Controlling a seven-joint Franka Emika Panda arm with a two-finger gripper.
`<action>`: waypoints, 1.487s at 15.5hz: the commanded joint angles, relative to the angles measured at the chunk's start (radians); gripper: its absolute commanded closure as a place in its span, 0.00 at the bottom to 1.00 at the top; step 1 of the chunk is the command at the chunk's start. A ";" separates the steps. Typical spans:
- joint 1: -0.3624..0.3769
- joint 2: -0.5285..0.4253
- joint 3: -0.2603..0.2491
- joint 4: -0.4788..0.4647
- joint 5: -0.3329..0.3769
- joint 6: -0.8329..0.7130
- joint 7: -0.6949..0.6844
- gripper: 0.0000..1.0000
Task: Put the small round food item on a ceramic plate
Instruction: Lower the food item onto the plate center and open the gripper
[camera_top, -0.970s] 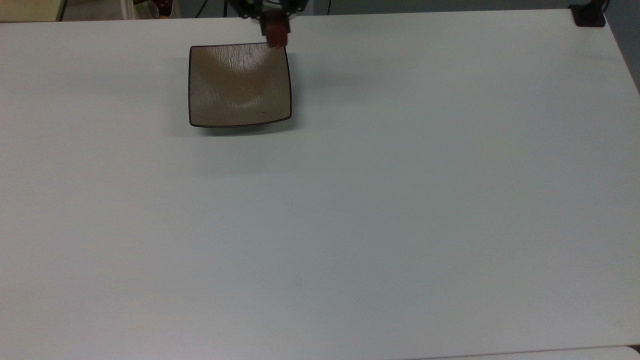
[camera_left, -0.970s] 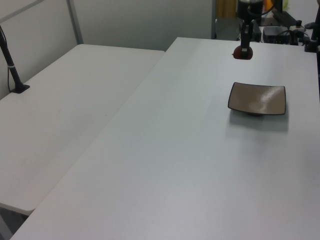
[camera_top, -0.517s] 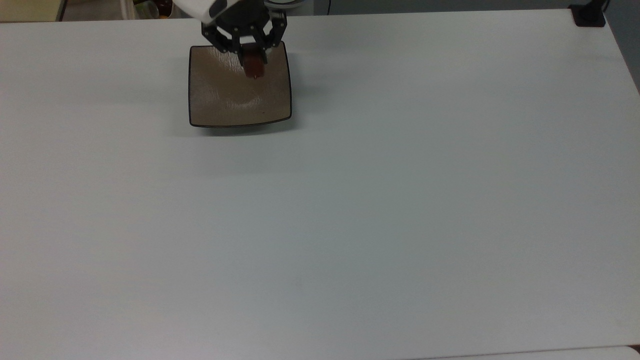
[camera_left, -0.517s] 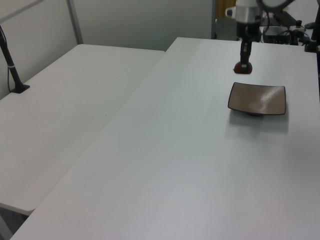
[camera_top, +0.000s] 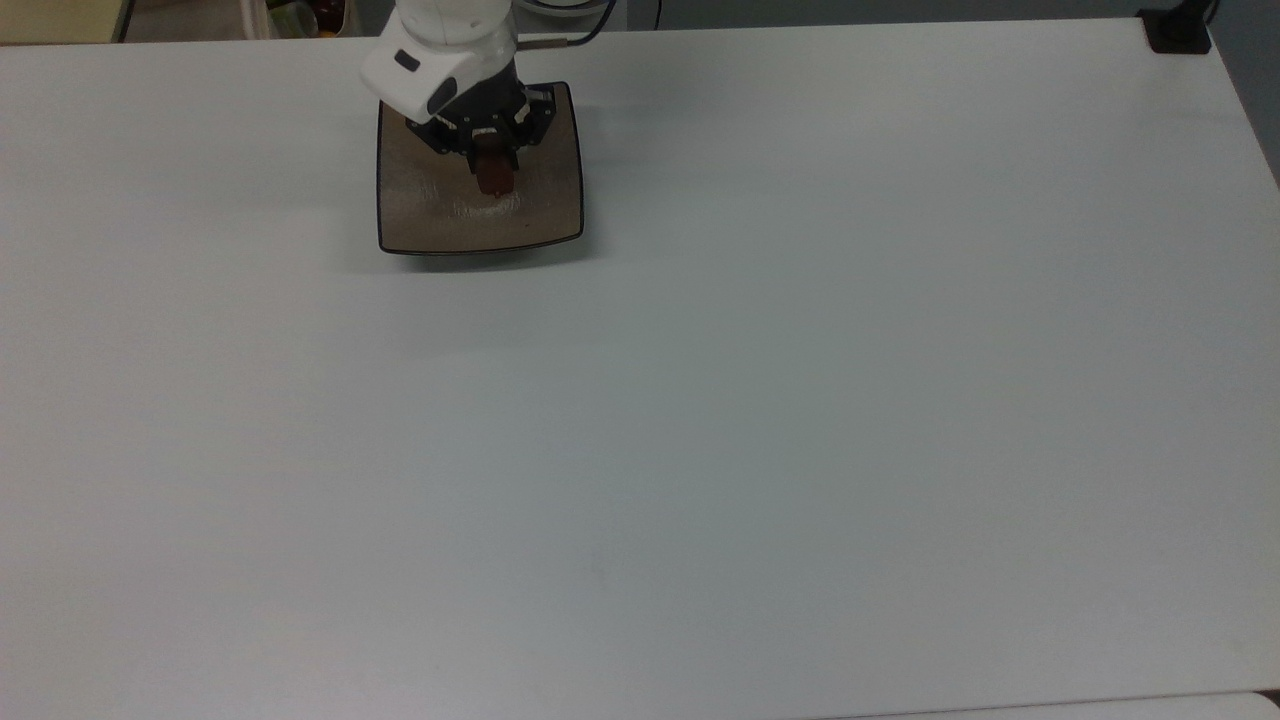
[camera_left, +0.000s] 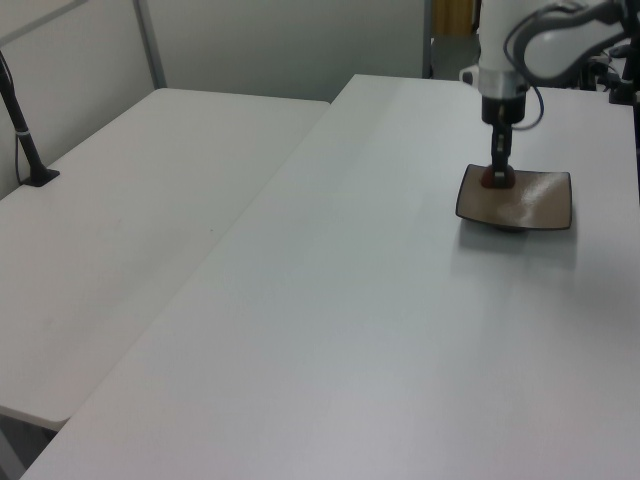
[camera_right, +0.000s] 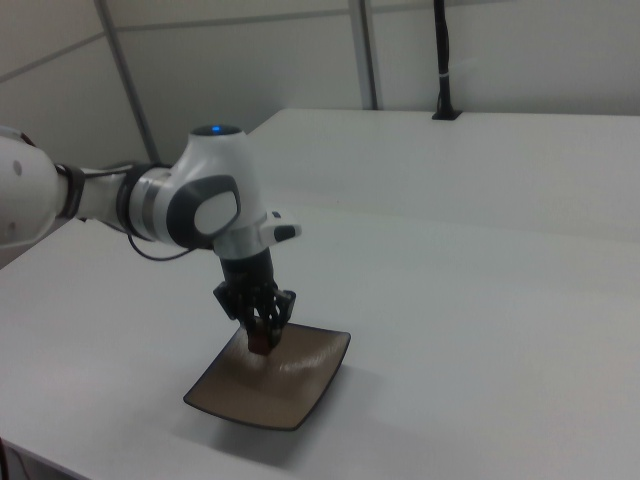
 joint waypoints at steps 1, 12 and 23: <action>-0.018 0.013 0.001 -0.082 -0.029 0.113 -0.022 0.62; -0.033 0.032 -0.005 -0.108 -0.044 0.170 -0.008 0.20; 0.033 -0.016 0.006 0.267 -0.010 -0.207 0.064 0.00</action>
